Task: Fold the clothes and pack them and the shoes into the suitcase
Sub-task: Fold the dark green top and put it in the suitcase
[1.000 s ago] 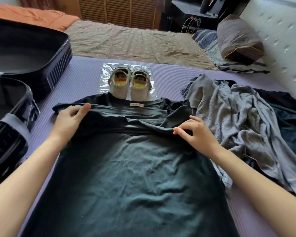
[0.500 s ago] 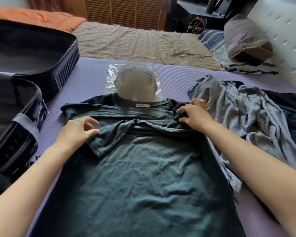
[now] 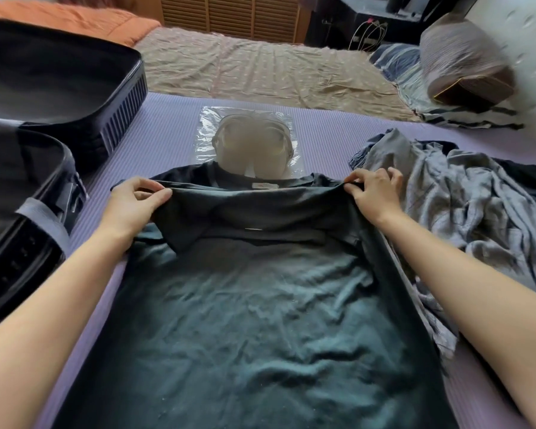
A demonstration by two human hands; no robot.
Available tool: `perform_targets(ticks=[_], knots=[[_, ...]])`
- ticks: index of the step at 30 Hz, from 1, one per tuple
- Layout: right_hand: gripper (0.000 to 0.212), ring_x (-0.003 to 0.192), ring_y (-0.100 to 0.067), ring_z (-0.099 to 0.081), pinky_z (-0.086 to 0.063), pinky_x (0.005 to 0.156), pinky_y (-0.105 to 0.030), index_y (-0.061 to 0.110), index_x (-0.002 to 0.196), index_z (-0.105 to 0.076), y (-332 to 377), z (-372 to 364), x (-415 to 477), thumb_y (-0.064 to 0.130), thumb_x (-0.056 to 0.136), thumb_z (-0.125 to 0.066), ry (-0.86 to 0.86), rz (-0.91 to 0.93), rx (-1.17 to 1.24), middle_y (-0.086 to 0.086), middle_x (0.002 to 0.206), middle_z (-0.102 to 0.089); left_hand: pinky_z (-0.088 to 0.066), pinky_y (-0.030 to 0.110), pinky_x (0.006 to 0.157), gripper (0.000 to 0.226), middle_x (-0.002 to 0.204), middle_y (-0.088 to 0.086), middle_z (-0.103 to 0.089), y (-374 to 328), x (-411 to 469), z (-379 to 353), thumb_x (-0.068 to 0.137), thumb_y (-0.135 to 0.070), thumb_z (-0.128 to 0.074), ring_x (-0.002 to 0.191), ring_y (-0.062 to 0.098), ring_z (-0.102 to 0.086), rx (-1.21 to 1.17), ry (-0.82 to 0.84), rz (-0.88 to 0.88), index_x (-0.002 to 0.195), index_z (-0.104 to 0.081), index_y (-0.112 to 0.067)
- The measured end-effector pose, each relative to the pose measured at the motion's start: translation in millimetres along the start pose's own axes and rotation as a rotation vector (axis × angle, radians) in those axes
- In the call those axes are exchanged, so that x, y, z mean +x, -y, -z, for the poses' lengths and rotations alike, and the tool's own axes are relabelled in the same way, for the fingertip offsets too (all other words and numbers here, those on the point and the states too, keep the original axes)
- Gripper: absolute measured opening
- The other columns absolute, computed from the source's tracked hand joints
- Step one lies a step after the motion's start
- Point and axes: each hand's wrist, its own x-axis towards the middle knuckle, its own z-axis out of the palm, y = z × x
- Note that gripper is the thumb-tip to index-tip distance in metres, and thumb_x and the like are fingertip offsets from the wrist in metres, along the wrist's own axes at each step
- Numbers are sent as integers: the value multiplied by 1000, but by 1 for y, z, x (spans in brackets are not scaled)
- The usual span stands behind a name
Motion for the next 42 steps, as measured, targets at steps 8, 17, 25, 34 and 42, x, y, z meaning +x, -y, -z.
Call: perform_targets(ticks=[8, 17, 25, 34, 42], knots=[[9, 124, -37, -33, -8, 99, -32, 36, 86, -57, 2, -22, 3, 31, 93, -55, 63, 39, 16, -13, 102, -61, -42, 38, 91, 21, 109, 13, -64, 6, 27, -6, 87, -32, -64, 107, 32, -56, 191, -242, 29, 99, -63, -14], [26, 117, -28, -33, -15, 100, -34, 18, 113, -62, 15, -2, -32, 18, 87, -63, -76, 132, -41, -8, 119, -48, -42, 31, 92, 40, 108, 13, -63, 12, 23, -6, 82, -27, -71, 106, 26, -58, 195, -130, 48, 115, -61, -10], [23, 103, -31, -48, -25, 90, -38, 16, 103, -62, -2, 1, -71, 19, 82, -69, 14, 38, -240, -9, 104, -60, -41, 31, 97, 33, 113, 8, -66, 12, 11, -12, 82, -3, -64, 108, 23, -59, 196, -221, -99, 114, -63, -12], [19, 106, -31, -45, -20, 88, -36, 24, 104, -70, -22, 30, -65, 21, 86, -66, 54, 19, -274, -9, 103, -62, -41, 33, 101, 34, 109, 11, -66, 19, 7, -35, 78, 8, -59, 107, 25, -58, 239, -218, -264, 101, -70, -14], [25, 116, -28, -29, -19, 102, -37, 25, 111, -67, -7, 26, -26, 35, 89, -61, 81, 28, 38, 1, 114, -49, -44, 32, 95, 30, 107, 9, -67, 25, 7, -31, 80, 2, -62, 100, 25, -60, 262, -226, -286, 104, -68, -15]])
